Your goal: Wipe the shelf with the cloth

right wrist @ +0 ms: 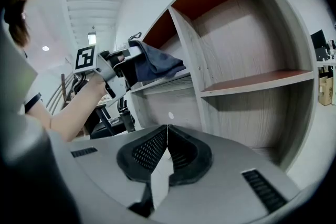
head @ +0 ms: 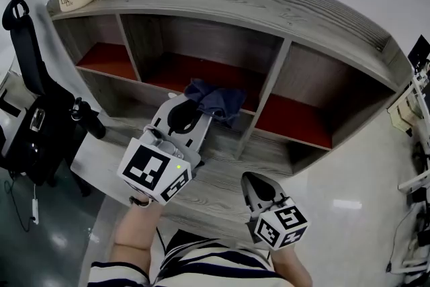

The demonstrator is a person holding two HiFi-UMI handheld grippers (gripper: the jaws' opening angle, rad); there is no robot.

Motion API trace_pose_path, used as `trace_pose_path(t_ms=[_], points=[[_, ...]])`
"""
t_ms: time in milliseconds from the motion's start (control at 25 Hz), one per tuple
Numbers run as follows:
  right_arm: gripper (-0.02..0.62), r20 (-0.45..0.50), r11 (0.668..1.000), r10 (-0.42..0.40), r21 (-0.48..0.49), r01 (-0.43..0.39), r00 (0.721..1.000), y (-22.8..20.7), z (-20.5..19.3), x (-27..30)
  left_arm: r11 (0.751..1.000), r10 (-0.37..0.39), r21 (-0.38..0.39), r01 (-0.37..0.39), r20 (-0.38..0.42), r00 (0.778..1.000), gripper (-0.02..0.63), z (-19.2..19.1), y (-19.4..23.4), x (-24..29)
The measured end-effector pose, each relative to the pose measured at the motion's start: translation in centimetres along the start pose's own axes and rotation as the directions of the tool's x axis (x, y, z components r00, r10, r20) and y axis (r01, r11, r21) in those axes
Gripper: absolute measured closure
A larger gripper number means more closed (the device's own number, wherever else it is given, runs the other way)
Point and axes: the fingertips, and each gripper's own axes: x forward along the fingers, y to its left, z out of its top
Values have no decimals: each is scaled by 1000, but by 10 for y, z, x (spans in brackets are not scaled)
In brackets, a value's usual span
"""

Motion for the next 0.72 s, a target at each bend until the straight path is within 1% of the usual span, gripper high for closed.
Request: trace_pose_path(t_ms=[320, 560, 720], points=[[569, 14, 1000, -11, -1, 11, 1000, -3, 6, 1, 990, 80, -117, -76, 24, 997, 571, -20, 0, -40], [569, 25, 1000, -28, 4, 28, 999, -8, 9, 0, 977, 84, -201, -72, 48, 995, 571, -37, -3, -61], [569, 34, 999, -39, 6, 38, 999, -11, 11, 0, 970, 85, -228, -79, 20, 996, 571, -51, -4, -70]])
